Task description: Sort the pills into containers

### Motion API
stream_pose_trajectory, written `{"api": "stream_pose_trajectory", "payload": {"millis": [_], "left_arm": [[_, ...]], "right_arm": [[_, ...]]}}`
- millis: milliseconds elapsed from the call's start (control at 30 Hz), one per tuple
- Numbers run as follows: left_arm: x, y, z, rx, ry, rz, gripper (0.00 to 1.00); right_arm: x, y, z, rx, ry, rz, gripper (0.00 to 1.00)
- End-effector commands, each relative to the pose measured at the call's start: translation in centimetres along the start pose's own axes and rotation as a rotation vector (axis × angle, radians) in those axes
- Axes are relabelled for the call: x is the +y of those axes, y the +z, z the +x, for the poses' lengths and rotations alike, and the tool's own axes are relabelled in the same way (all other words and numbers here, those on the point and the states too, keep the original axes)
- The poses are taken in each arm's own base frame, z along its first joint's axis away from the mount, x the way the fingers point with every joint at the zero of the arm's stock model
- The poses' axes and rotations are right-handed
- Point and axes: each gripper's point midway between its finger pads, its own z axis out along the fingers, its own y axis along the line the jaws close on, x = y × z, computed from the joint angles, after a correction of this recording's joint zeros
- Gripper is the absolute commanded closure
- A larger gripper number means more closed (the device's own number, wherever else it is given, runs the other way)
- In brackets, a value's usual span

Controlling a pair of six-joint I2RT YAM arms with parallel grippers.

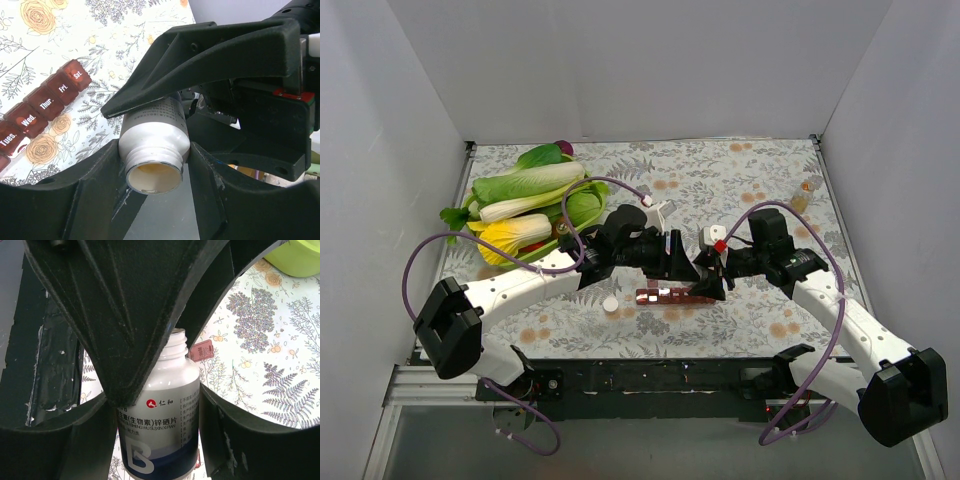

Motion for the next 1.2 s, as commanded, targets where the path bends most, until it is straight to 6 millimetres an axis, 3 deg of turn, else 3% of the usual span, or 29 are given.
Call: {"api": "stream_pose_trajectory", "payload": {"millis": [0, 233, 467, 533, 667, 700, 733, 900, 1100, 1167], "left_arm": [[-1.5, -0.9, -1.4, -0.052, -0.006, 0.054, 1.00], [-1.4, -1.4, -1.7, -0.057, -0.021, 0.072, 1.00], [-1.0, -1.7, -1.7, -0.057, -0.039, 0.079, 1.00], [-1.0, -1.8, -1.8, -0.057, -0.041, 0.085, 1.00], [-1.0, -2.1, -2.2, -0.070, -0.048, 0.093, 1.00], [-1.0, -2.2, -2.3, -0.074, -0.056, 0.095, 0.97], [-1.0, -2.2, -2.3, -0.077, -0.056, 0.099, 0.85], [-1.6, -3.0, -2.9, -0.101, -0.063, 0.122, 0.68], [-1.7, -3.5, -3.4, -0.116, -0.064, 0.127, 0.41], [-1.9, -3.9, -3.7, -0.129, -0.053, 0.127, 0.36]], "right_arm": [[-0.1, 0.0, -0.8, -0.028, -0.025, 0.000, 0.34], [-0.2, 0.0, -0.9, -0.033, -0.021, 0.002, 0.40], [-0.1, -0.2, -1.2, -0.045, -0.018, -0.004, 0.56], [0.0, -0.2, -1.3, -0.050, -0.020, -0.012, 0.61], [0.2, -0.2, -1.7, -0.060, -0.024, -0.030, 0.81], [0.3, -0.2, -1.7, -0.060, -0.023, -0.032, 0.83], [0.3, -0.3, -1.8, -0.061, -0.025, -0.035, 0.84], [0.2, -0.4, -2.1, -0.058, -0.039, -0.031, 0.94], [0.0, -0.6, -2.3, -0.062, -0.036, -0.025, 0.95], [0.0, -0.7, -2.4, -0.064, -0.037, -0.022, 0.95]]}}
